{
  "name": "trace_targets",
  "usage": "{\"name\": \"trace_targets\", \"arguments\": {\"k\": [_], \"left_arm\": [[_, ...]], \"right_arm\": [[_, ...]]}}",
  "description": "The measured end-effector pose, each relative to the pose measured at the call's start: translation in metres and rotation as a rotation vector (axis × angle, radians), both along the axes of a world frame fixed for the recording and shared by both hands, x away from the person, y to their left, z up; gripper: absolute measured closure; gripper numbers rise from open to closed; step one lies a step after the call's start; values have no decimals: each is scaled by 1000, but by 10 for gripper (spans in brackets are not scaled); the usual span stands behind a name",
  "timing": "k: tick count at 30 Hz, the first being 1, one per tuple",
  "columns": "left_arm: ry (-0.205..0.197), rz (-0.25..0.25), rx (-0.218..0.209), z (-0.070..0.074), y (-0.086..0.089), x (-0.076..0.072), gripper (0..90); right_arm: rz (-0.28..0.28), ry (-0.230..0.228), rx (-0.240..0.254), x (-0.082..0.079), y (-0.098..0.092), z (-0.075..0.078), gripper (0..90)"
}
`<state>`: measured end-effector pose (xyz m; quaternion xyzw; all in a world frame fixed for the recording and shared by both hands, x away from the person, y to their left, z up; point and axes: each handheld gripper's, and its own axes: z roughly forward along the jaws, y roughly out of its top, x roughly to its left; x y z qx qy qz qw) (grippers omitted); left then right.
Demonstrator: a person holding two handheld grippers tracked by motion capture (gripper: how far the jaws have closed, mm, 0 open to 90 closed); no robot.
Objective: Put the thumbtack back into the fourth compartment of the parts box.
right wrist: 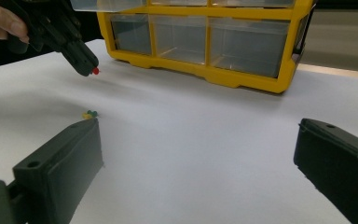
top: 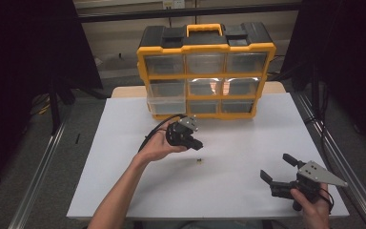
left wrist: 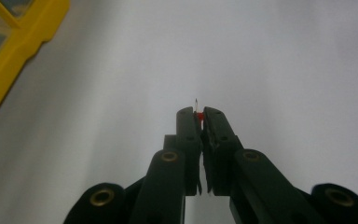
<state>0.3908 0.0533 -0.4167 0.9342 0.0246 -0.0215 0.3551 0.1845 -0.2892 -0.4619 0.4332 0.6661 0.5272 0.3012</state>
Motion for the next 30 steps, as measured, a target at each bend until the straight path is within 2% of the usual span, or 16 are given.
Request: {"name": "trace_targets", "arguments": {"k": [5,8,12,17,21,28,30], "left_arm": [[-17,4,-37,10,7,-5,861],[-48,53,-97,14,9,-9,861],[-49,65,-134,22,16,-8,861],[-24,78,-163,30,21,-10,861],[-44,85,-179,37,26,-12,861],[-39,122,-229,47,41,-9,861],[-37,126,-232,50,44,-8,862]], "right_arm": [[-1,-3,0,0,0,0,8],[1,-5,1,0,0,0,8],[1,-4,2,0,0,0,8],[0,-1,5,1,1,0,8],[0,-2,7,2,2,0,8],[-7,-2,7,3,2,0,8],[-5,-1,8,4,3,0,8]]}}
